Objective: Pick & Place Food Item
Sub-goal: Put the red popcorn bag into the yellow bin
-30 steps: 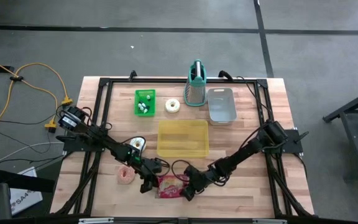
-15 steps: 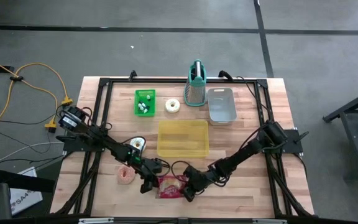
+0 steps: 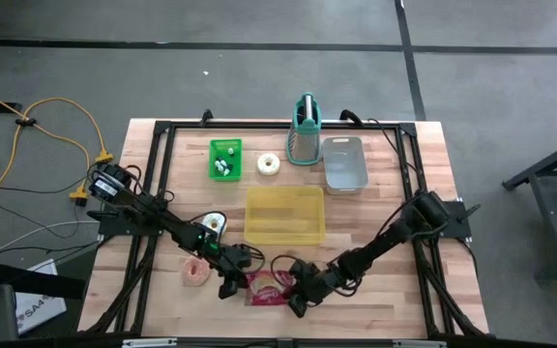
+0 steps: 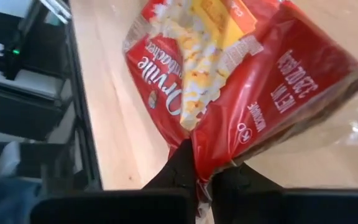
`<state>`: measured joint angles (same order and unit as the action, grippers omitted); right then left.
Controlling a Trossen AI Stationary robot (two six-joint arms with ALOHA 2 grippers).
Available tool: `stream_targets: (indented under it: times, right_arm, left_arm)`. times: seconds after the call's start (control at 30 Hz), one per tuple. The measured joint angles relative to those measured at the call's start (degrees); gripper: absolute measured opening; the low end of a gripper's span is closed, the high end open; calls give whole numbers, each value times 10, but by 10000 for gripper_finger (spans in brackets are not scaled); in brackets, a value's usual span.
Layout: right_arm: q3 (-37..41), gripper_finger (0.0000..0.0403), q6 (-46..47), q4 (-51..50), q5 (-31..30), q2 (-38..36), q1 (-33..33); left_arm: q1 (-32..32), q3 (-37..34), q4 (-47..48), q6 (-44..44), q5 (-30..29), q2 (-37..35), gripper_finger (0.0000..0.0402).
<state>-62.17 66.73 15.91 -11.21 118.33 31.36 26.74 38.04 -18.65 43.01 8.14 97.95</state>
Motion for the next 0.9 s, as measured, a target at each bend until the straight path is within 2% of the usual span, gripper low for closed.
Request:
stream_targets:
  times: [0.27,0.67,0.9]
  right_arm:
    - [1,6,-4,-107,-43,-57,18]
    - [0,6,9,-151,-81,-133,65]
    - [-1,6,40,-252,-101,-173,75]
  left_arm:
    - [0,0,8,3,-10,-9,81]
    - [-1,-1,11,3,-12,-22,81]
    - [0,-1,7,3,-15,-23,81]
